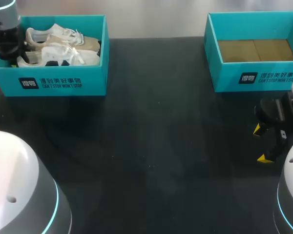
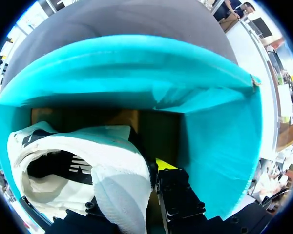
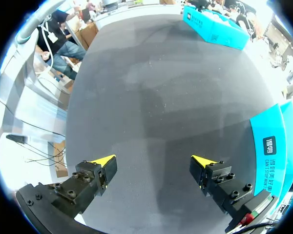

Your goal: Take the shoe out of the shoebox, open the shoe tongue, remove and reinsert the insole, then place the shoe into the shoebox

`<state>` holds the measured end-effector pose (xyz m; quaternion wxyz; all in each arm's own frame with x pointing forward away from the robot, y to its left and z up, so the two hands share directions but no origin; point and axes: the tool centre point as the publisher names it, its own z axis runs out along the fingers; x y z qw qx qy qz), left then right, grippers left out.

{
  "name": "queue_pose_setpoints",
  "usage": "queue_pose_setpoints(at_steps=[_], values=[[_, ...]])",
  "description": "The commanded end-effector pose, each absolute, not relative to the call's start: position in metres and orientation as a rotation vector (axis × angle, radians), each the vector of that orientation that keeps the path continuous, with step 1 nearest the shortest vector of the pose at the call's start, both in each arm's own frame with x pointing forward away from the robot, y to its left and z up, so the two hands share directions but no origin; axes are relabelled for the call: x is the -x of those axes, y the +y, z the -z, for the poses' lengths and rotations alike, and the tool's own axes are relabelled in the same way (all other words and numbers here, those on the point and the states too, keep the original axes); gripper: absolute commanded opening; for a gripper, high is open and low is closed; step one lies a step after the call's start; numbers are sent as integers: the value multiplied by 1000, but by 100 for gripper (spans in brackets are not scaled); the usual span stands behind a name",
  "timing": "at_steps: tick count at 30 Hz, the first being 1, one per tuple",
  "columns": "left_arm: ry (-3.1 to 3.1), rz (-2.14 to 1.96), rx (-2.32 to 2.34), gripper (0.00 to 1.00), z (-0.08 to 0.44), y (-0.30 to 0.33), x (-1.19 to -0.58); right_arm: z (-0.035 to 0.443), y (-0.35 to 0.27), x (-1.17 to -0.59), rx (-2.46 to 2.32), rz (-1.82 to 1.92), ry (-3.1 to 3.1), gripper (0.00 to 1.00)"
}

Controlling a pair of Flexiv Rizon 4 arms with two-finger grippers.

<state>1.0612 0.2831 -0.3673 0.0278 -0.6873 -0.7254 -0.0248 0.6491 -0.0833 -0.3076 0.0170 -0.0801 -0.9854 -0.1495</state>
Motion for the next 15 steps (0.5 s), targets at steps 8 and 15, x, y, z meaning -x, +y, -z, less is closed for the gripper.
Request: queue_pose_setpoints(at_steps=[8,15], values=[[-2242,121,2088,0,321,290,-1065,308,-83,-648,250,463,-3065,100],[-2234,149,2086,0,301,296,-1065,308,-83,-648,250,463,-3065,100]])
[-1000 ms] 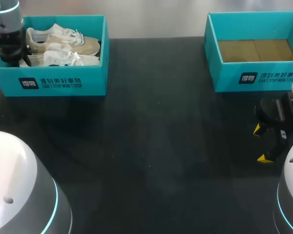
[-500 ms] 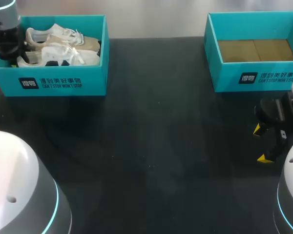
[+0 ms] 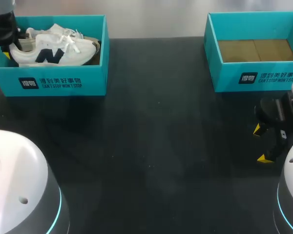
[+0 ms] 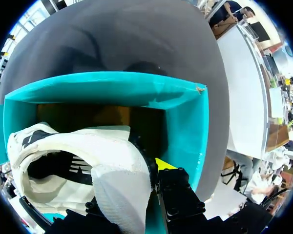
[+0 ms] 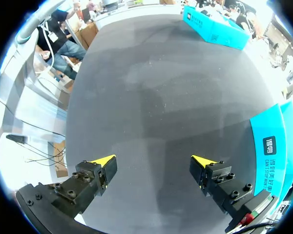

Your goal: Take the shoe out of the shoebox, open the shoe tongue, remove and reinsert the insole, then place the shoe into the shoebox

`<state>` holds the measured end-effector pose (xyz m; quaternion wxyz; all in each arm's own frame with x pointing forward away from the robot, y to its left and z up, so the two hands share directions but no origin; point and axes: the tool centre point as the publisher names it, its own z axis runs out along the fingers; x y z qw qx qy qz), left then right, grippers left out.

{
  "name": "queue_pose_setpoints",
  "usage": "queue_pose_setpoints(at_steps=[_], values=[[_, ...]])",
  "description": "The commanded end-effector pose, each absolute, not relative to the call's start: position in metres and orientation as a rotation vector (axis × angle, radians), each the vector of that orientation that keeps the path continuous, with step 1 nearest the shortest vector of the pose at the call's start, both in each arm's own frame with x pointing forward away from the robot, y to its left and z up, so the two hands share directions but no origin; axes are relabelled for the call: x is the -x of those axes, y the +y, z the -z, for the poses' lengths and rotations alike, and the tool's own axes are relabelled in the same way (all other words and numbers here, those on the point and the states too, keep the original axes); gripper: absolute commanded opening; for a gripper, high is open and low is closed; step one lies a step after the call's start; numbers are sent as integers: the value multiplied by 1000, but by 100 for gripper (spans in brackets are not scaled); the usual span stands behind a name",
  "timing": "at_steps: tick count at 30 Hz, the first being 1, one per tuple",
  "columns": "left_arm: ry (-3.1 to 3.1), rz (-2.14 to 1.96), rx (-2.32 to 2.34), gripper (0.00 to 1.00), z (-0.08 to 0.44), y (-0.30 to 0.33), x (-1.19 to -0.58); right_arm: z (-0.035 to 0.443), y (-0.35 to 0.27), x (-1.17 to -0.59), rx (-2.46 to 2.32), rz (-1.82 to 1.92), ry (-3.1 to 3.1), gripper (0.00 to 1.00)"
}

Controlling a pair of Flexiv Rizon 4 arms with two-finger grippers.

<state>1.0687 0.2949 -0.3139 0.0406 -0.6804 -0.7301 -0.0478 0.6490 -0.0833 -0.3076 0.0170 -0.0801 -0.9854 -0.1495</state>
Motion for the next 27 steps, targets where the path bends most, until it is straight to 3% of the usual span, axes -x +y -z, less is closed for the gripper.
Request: queue_pose_setpoints(at_steps=[1,27], values=[[-2232,149,2086,0,297,296,-1064,308,-83,-648,250,463,-3065,100],[-2258,215,2072,0,162,303,-1025,308,-83,-648,250,463,-3065,100]])
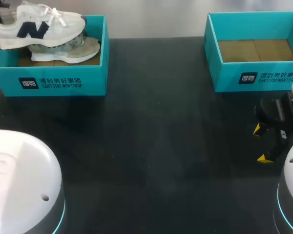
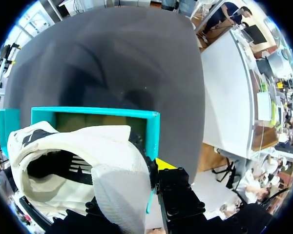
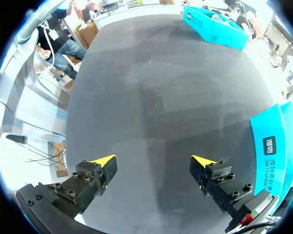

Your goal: Take the shoe out of the shoebox, open the shoe tongue, remove and reinsert the insole, then place the shoe into the shoebox

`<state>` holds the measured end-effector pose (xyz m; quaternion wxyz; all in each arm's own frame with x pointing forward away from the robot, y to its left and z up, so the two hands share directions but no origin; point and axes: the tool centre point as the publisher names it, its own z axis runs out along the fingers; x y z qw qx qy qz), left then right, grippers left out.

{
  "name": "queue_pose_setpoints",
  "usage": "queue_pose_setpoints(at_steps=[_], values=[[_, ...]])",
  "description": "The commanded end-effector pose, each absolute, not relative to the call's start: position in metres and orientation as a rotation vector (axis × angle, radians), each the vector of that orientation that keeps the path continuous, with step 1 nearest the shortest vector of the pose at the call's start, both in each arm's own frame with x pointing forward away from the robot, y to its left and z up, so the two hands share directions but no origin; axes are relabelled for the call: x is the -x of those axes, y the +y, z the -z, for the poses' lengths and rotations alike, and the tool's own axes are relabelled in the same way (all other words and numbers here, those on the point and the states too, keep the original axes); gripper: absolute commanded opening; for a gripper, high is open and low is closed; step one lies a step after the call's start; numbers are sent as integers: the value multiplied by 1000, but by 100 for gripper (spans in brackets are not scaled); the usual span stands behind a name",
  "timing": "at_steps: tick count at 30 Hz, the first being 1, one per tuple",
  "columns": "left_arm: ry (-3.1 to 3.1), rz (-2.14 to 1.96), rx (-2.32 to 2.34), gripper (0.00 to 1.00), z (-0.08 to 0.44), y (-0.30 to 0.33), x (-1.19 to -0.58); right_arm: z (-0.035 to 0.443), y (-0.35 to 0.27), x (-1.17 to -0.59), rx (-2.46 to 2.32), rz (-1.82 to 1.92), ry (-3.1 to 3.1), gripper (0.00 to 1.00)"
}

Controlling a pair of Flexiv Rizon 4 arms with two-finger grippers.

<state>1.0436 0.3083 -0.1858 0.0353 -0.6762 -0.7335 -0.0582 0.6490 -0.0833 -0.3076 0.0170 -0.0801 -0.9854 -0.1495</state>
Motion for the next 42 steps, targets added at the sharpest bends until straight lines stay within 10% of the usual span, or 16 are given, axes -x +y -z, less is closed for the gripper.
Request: queue_pose_setpoints(at_steps=[1,42], values=[[-2258,216,2069,0,159,302,-1021,308,-83,-648,250,463,-3065,100],[-2049,207,2214,0,142,203,-842,308,-83,-648,250,463,-3065,100]])
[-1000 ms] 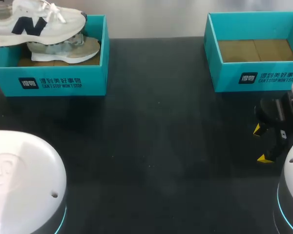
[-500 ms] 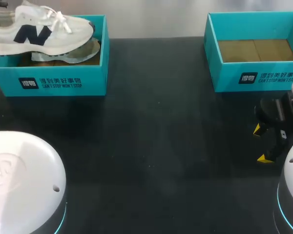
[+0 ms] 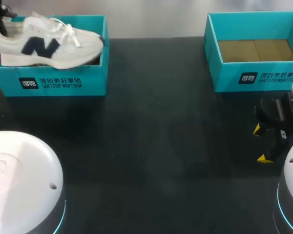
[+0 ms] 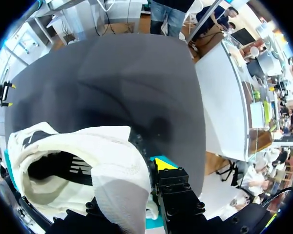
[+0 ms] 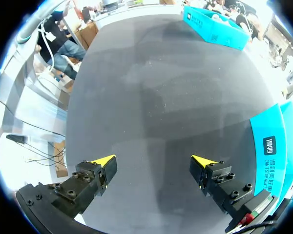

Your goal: Take the shoe out of the shoebox, open the shoe tongue, remove and reinsert the insole, then place the shoe into the shoebox

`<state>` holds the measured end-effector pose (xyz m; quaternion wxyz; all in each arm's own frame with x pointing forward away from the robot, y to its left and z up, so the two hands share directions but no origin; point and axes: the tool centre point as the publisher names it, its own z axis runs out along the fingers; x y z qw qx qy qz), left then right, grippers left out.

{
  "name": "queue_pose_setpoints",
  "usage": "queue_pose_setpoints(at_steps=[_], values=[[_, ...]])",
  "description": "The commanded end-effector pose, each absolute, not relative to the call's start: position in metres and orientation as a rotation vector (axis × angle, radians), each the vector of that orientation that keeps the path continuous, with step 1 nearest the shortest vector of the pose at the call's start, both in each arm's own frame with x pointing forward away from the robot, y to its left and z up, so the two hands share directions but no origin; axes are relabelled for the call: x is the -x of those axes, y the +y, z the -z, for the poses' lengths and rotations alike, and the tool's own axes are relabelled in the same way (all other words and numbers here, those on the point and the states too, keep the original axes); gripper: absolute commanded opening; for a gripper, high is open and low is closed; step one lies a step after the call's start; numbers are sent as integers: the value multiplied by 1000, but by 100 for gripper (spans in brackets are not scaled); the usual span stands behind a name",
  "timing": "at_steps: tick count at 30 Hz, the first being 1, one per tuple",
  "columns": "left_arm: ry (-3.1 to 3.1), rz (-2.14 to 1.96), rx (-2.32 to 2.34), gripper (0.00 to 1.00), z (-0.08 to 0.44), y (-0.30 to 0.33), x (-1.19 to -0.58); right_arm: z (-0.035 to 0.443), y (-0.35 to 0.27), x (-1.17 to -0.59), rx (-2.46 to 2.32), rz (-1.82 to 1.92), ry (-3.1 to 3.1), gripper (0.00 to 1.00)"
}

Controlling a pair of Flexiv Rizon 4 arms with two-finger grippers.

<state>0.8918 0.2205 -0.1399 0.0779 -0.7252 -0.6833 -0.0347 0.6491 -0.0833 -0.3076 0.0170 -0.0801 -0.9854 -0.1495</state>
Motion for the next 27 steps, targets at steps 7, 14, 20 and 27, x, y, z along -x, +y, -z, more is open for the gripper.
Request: queue_pose_setpoints(at_steps=[7,14,20,27], values=[[-2057,210,2143,0,159,173,-794,308,-83,-648,250,463,-3065,100],[-2008,219,2174,0,174,138,-752,308,-83,-648,250,463,-3065,100],[-1955,148,2150,0,182,117,-738,308,-83,-648,250,463,-3065,100],[-1955,148,2150,0,182,117,-738,308,-83,-648,250,463,-3065,100]])
